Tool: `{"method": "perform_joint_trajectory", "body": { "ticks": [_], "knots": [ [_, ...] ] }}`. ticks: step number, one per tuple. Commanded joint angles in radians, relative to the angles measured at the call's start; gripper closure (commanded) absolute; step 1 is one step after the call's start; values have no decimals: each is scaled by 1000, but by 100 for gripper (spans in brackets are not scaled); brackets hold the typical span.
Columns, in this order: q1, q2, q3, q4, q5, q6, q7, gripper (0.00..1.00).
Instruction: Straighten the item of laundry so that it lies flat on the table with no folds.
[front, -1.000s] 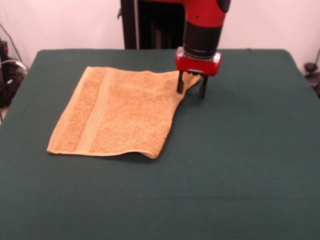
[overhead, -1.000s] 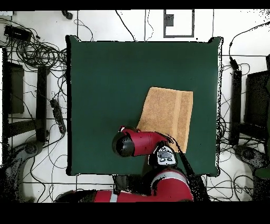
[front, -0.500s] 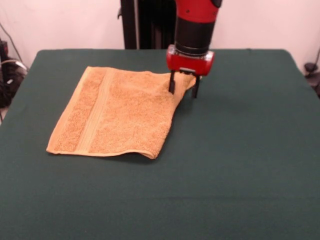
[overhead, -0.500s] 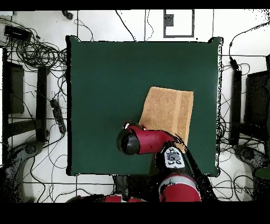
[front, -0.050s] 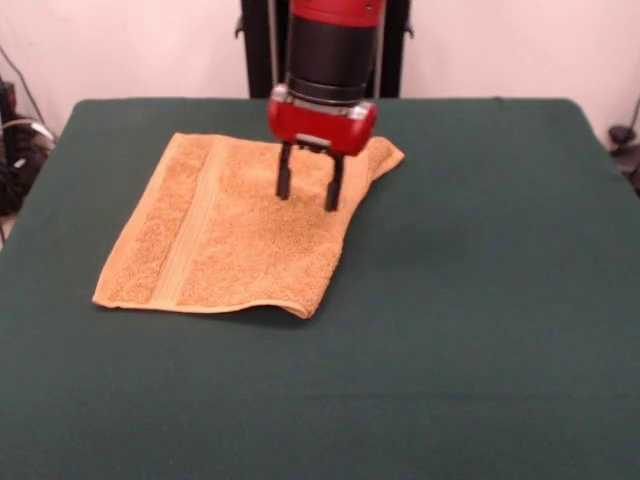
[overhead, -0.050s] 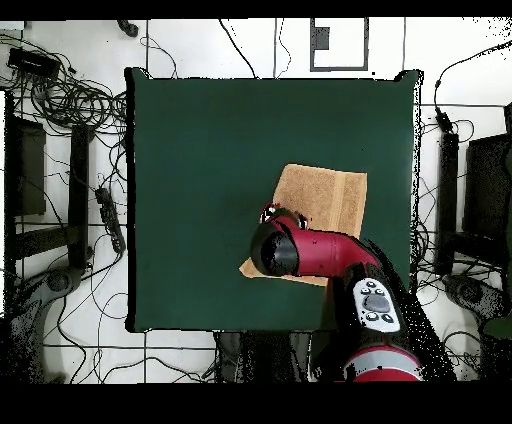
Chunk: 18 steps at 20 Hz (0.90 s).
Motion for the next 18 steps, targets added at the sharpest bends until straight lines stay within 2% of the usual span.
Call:
{"method": "perform_joint_trajectory", "body": {
  "ticks": [1,7,18],
  "knots": [
    [-6,26,137,-93,-26,99,-28,0],
    [-1,46,153,-126,-22,110,-20,0],
    [93,74,107,-204,34,146,54,0]
  ]
}}
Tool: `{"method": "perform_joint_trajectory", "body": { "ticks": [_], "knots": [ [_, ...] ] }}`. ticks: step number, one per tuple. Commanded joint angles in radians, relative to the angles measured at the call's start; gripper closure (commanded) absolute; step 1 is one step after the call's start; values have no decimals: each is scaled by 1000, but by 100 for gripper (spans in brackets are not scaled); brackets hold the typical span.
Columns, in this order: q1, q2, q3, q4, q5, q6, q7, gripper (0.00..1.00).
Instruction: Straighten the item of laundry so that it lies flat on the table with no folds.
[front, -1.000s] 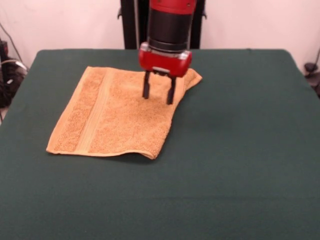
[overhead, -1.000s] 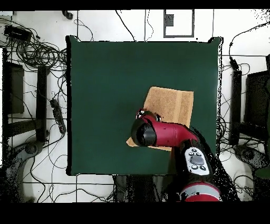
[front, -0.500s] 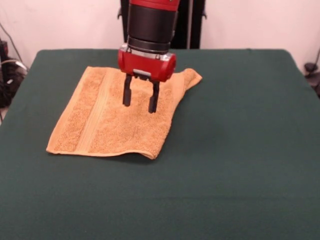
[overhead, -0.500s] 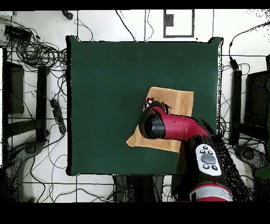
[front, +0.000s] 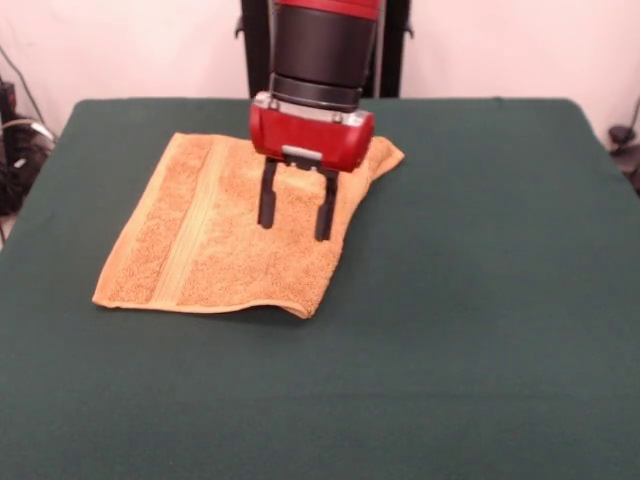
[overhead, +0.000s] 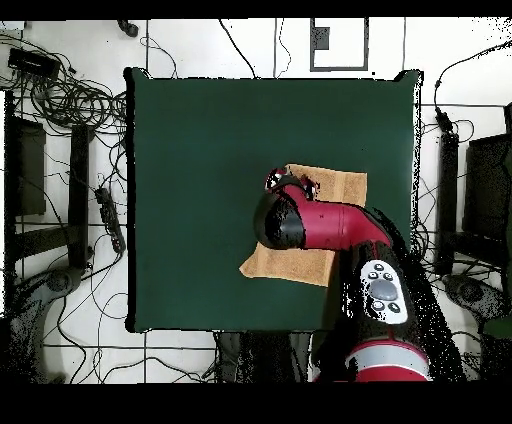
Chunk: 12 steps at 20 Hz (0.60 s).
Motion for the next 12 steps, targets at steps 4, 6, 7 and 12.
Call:
{"method": "perform_joint_trajectory", "body": {
  "ticks": [4,6,7,12],
  "knots": [
    [61,110,105,-84,30,130,51,0],
    [59,123,108,-83,28,114,55,0],
    [54,130,114,-85,25,109,52,0],
    [35,184,123,-116,6,72,40,0]
  ]
}}
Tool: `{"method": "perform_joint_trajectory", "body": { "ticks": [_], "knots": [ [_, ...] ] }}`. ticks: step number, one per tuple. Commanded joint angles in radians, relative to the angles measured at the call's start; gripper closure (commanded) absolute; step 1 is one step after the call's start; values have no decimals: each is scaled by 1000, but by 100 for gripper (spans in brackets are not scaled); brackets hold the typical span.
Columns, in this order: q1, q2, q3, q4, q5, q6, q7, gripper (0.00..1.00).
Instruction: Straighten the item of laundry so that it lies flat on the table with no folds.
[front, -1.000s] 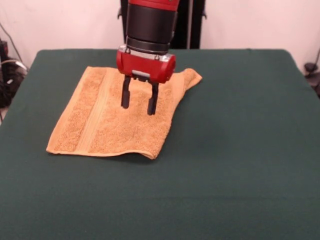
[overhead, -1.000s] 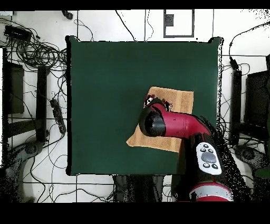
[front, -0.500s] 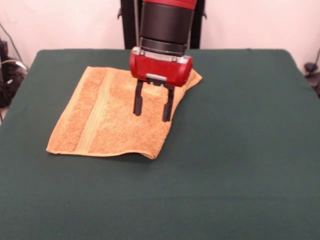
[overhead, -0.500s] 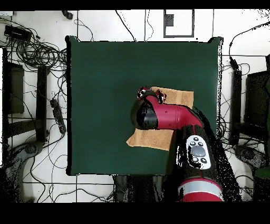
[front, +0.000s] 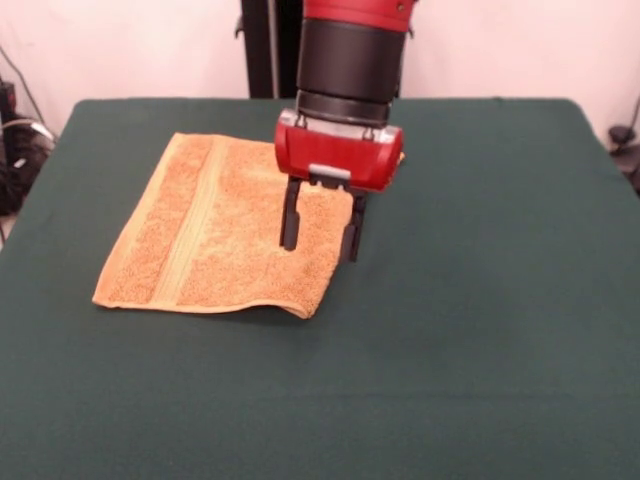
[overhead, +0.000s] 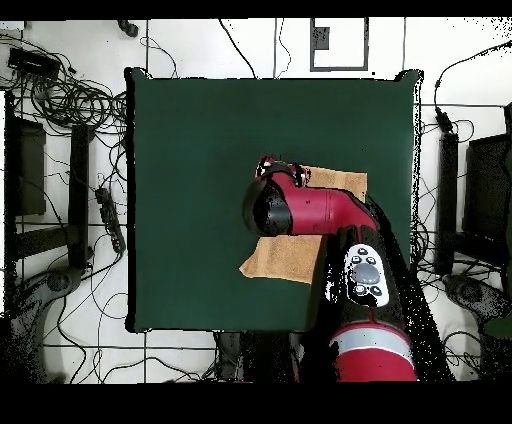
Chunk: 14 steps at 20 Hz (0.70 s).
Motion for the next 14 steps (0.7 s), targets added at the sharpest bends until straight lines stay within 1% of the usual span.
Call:
{"method": "perform_joint_trajectory", "body": {
  "ticks": [1,10,14],
  "knots": [
    [3,151,115,-49,4,58,41,0],
    [20,214,69,-97,1,20,64,0],
    [10,233,75,-104,1,7,66,0]
  ]
}}
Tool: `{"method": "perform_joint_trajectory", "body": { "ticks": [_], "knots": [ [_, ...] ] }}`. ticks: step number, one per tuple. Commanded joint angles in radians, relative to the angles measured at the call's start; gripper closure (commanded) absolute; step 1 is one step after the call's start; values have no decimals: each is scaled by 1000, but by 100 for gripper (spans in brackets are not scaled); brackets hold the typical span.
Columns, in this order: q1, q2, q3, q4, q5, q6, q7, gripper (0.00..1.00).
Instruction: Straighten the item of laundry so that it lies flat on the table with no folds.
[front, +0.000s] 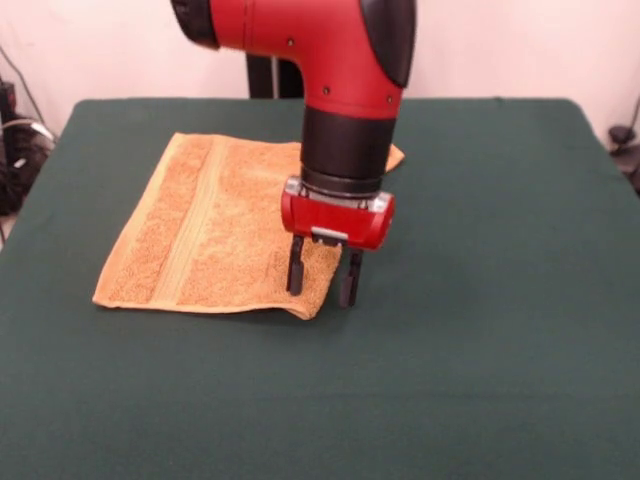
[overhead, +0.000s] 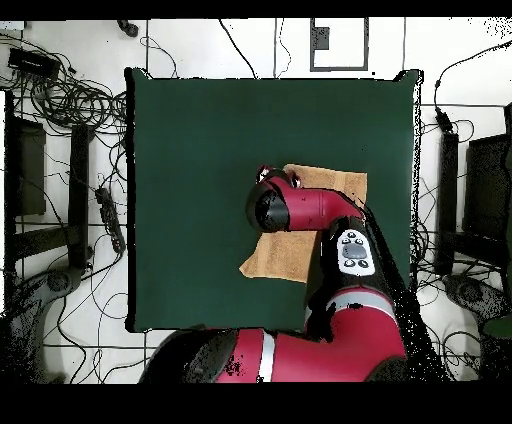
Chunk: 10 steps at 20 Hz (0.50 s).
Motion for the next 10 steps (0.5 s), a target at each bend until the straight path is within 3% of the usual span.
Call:
{"method": "perform_joint_trajectory", "body": {
  "ticks": [1,6,10],
  "knots": [
    [12,73,75,-37,0,7,66,0],
    [21,72,54,-31,0,1,76,0],
    [40,18,11,24,-1,13,95,0]
  ]
}}
